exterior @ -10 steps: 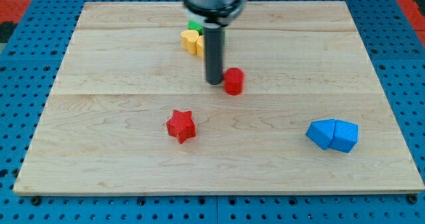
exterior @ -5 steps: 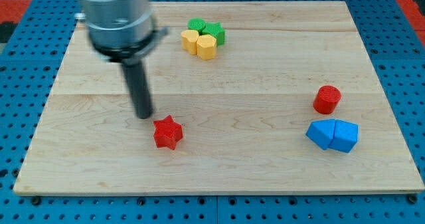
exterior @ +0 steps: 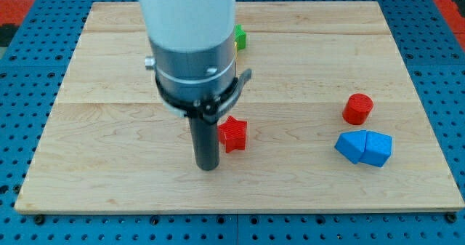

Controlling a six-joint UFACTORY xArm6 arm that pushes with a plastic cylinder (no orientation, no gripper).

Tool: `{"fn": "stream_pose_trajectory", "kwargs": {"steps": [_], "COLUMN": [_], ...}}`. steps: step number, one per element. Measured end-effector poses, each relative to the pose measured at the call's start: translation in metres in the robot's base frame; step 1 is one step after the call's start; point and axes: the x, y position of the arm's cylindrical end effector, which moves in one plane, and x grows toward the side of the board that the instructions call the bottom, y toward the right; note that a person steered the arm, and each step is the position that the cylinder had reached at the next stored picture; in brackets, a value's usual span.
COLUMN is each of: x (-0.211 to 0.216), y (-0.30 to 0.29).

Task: Slide red star closer to the red circle

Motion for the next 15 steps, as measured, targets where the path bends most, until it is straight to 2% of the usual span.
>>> {"fn": "stream_pose_trajectory", "kwargs": {"steps": [1,2,3,4,5,6,10,12,13,14,15], "x": [-0.010,-0.053,-0.032,-0.020,-0.075,-0.108,-0.174,-0.149,-0.144,-0.165,-0.128], "y": [0.051,0.059,0.031,-0.023,0.002,0.042,0.069,0.200,0.203,0.194,0.192]}}
